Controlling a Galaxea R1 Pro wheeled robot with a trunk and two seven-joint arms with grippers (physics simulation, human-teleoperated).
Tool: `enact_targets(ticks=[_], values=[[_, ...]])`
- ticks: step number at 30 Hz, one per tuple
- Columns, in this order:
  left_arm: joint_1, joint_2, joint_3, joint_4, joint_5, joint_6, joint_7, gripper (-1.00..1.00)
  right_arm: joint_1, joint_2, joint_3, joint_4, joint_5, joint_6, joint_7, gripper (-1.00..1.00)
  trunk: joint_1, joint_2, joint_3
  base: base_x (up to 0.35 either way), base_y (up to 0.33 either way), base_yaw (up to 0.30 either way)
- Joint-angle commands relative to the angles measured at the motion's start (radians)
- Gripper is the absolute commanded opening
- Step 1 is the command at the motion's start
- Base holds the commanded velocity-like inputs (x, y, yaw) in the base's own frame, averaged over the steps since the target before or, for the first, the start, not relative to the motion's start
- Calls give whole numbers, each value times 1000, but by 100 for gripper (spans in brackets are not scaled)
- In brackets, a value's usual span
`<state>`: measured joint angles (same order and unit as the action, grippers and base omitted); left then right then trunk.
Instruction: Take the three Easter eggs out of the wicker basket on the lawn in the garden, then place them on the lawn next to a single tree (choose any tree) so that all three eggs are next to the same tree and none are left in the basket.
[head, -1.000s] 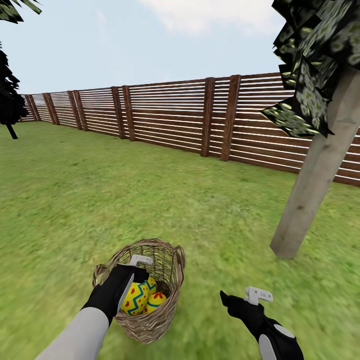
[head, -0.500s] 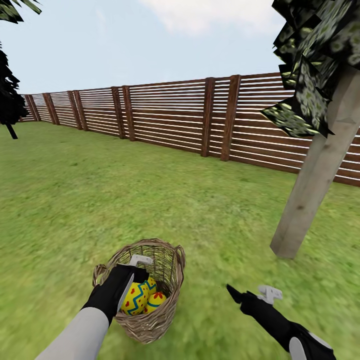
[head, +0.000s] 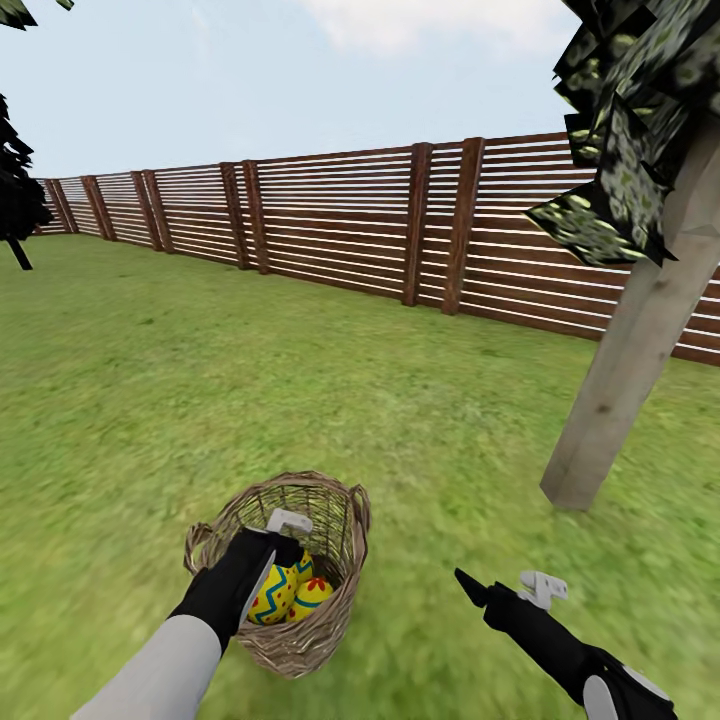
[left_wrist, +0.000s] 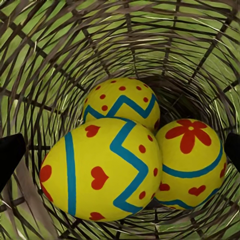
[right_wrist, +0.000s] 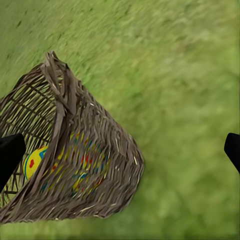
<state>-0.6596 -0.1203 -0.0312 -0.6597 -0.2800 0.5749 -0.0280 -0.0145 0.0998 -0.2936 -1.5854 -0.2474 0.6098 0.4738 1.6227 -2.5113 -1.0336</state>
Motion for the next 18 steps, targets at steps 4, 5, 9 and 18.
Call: enact_targets(ticks=[4, 5, 9, 18], values=[[0, 0, -6, -1, -8, 5, -4, 100, -1, 1, -3, -1, -4, 12, 3, 100, 0, 0, -1, 0, 0, 0], [0, 0, -7, -1, -8, 6, -4, 100, -1, 1, -3, -1, -4, 15, 3, 100, 0, 0, -1, 0, 0, 0], [0, 1, -10, -1, -9, 6, -7, 100, -1, 1, -4, -1, -4, 30, 2, 100, 0, 0, -1, 0, 0, 0], [0, 2, -14, -1, -10, 8, -10, 100, -2, 1, -4, -1, -4, 36, 0, 100, 0, 0, -1, 0, 0, 0]])
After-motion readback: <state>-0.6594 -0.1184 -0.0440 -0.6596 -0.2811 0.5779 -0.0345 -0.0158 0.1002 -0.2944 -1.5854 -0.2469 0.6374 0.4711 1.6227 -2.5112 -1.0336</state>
